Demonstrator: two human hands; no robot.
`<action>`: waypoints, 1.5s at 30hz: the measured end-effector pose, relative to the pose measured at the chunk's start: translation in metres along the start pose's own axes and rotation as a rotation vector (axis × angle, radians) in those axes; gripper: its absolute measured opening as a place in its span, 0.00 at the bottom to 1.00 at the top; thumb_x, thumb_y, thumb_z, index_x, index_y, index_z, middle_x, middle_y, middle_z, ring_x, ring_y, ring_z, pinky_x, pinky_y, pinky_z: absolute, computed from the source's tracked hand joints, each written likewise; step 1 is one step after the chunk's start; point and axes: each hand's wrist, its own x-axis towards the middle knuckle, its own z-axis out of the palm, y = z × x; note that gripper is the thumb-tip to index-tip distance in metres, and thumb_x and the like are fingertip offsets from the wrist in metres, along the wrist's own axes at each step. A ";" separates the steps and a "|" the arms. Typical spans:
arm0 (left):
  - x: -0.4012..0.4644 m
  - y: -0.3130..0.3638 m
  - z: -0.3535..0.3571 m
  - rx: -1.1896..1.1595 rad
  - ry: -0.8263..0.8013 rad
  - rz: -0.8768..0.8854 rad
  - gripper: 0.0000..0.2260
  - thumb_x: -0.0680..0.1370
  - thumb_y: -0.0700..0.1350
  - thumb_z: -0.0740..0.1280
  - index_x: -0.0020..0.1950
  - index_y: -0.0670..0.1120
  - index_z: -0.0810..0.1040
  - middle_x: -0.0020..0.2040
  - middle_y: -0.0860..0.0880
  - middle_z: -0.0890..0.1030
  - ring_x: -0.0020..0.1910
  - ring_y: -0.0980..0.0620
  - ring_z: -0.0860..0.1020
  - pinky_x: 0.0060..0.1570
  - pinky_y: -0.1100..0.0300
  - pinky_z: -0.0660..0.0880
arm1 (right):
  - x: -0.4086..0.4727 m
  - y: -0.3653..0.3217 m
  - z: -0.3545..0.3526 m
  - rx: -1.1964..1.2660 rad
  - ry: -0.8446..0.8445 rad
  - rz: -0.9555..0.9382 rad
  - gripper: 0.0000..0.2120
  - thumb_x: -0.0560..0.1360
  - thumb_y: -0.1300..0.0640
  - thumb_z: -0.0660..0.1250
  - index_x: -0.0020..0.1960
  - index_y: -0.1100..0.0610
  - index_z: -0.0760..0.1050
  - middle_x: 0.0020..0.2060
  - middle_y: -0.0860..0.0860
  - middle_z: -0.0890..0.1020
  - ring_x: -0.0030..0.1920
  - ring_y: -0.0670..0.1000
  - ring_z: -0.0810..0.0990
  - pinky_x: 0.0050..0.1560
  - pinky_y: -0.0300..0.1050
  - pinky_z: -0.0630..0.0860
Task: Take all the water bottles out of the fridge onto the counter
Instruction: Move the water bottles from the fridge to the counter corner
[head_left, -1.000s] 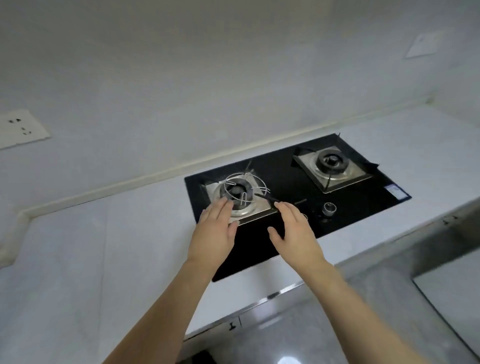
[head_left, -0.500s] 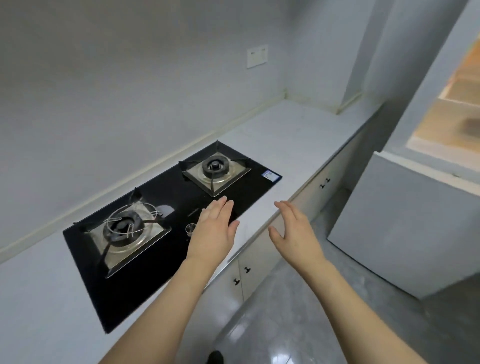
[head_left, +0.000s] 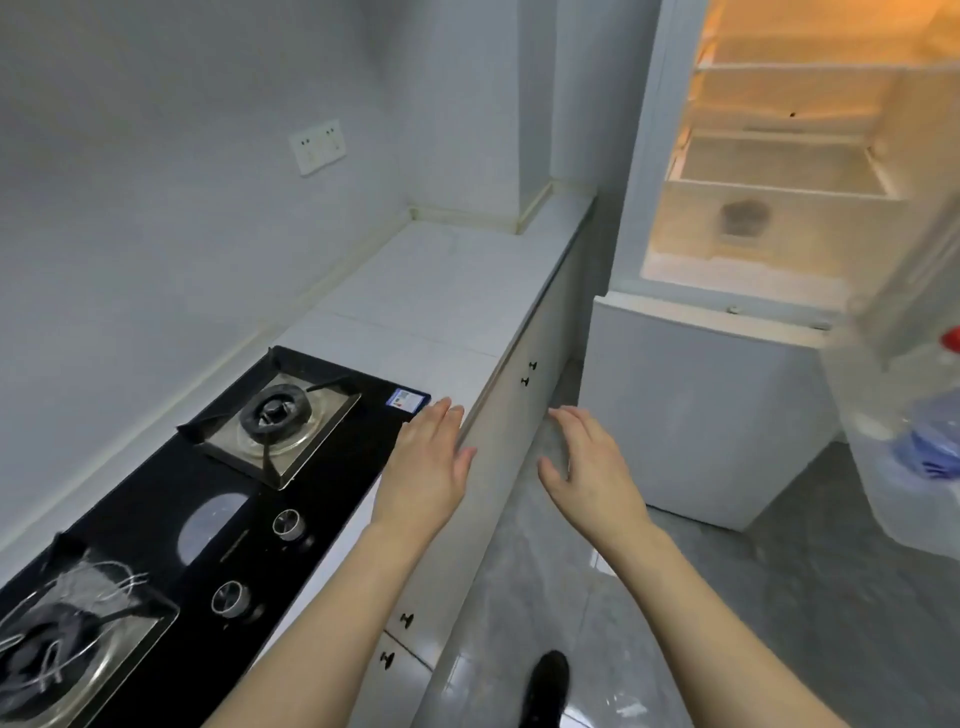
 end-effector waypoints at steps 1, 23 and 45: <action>0.012 0.002 0.006 -0.003 -0.005 0.015 0.21 0.79 0.45 0.67 0.69 0.39 0.72 0.70 0.40 0.72 0.70 0.41 0.69 0.70 0.48 0.65 | 0.009 0.007 -0.003 -0.005 0.002 0.014 0.25 0.76 0.56 0.66 0.71 0.57 0.66 0.70 0.51 0.68 0.69 0.52 0.67 0.68 0.40 0.60; 0.229 0.162 0.119 -0.201 -0.201 0.231 0.22 0.80 0.45 0.66 0.72 0.40 0.69 0.73 0.43 0.69 0.72 0.44 0.67 0.72 0.53 0.61 | 0.099 0.181 -0.138 -0.075 0.354 0.350 0.22 0.76 0.57 0.65 0.69 0.59 0.69 0.68 0.53 0.71 0.68 0.53 0.68 0.69 0.45 0.63; 0.218 0.324 0.157 -0.268 -0.284 0.362 0.22 0.81 0.49 0.63 0.73 0.43 0.67 0.73 0.48 0.69 0.71 0.49 0.67 0.66 0.62 0.62 | 0.028 0.270 -0.227 0.241 0.891 0.647 0.19 0.74 0.58 0.69 0.61 0.67 0.72 0.53 0.57 0.77 0.55 0.56 0.74 0.63 0.46 0.65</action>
